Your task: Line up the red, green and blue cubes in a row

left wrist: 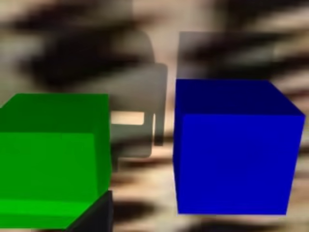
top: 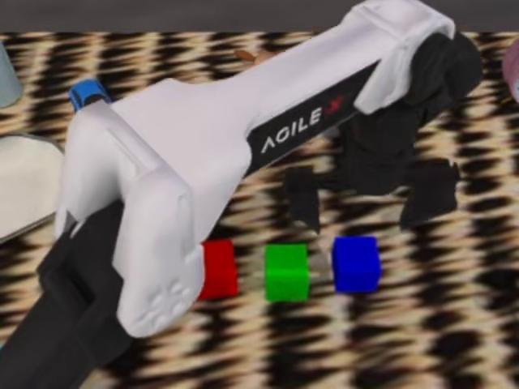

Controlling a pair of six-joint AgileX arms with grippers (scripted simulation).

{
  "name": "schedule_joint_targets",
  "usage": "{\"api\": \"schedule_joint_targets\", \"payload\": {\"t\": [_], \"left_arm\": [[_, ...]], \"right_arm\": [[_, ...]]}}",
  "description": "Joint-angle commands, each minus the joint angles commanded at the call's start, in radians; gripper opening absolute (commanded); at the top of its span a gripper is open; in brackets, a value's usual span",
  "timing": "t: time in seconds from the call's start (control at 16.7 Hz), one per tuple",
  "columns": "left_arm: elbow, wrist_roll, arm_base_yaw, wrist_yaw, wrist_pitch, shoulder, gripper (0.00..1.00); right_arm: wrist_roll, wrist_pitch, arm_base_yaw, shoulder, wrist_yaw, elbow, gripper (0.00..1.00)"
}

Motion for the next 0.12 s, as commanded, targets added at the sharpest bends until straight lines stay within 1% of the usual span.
{"api": "schedule_joint_targets", "payload": {"t": [0.12], "left_arm": [[0.021, 0.001, 0.003, 0.000, -0.021, -0.002, 1.00]], "right_arm": [[0.000, 0.000, 0.000, 0.000, 0.000, 0.000, 1.00]]}}
